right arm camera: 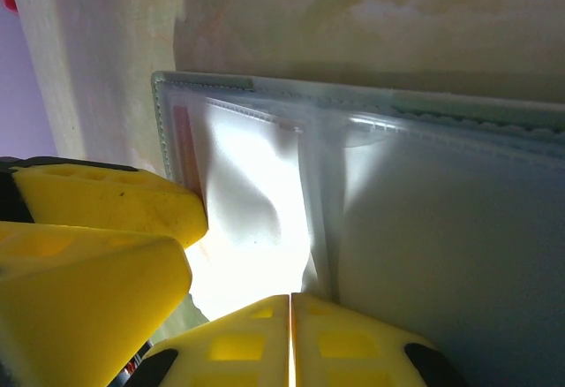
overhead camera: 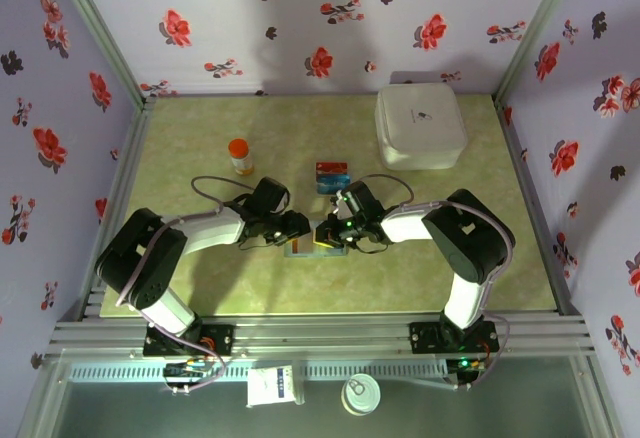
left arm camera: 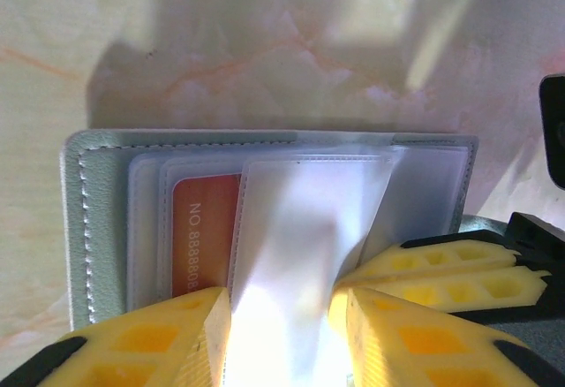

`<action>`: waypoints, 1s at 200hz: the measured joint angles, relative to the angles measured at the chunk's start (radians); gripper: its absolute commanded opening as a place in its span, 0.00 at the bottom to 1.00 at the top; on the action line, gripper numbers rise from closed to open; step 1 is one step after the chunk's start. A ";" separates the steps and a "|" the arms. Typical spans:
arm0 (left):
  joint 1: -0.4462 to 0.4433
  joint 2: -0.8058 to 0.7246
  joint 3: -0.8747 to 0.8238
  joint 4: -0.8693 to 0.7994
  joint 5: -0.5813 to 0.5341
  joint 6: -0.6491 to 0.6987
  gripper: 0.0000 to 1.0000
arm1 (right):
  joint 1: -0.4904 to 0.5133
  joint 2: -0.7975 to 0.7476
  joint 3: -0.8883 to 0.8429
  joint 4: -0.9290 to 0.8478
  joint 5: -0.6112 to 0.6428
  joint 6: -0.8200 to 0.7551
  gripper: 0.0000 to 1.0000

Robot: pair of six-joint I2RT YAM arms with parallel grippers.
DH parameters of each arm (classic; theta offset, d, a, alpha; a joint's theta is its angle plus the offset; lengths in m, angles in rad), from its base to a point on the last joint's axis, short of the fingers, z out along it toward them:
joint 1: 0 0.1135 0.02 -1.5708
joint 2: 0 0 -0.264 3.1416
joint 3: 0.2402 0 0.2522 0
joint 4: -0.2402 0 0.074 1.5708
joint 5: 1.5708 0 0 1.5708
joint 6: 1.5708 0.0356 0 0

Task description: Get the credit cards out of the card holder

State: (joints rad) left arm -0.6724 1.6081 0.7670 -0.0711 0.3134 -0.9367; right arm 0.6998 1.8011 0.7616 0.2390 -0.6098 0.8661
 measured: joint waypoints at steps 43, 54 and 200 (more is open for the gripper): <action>-0.002 0.000 0.006 -0.008 -0.006 0.000 0.45 | 0.000 0.000 0.000 0.000 0.000 0.000 0.10; -0.002 0.000 0.008 -0.008 -0.007 0.000 0.46 | 0.000 0.000 -0.002 0.003 0.000 0.000 0.10; -0.010 -0.010 0.008 -0.019 -0.025 -0.012 0.40 | -0.002 0.000 -0.010 0.020 -0.004 0.002 0.10</action>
State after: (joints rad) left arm -0.6823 1.5978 0.7753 -0.0898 0.2886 -0.9485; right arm 0.6983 1.8011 0.7517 0.2588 -0.6140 0.8684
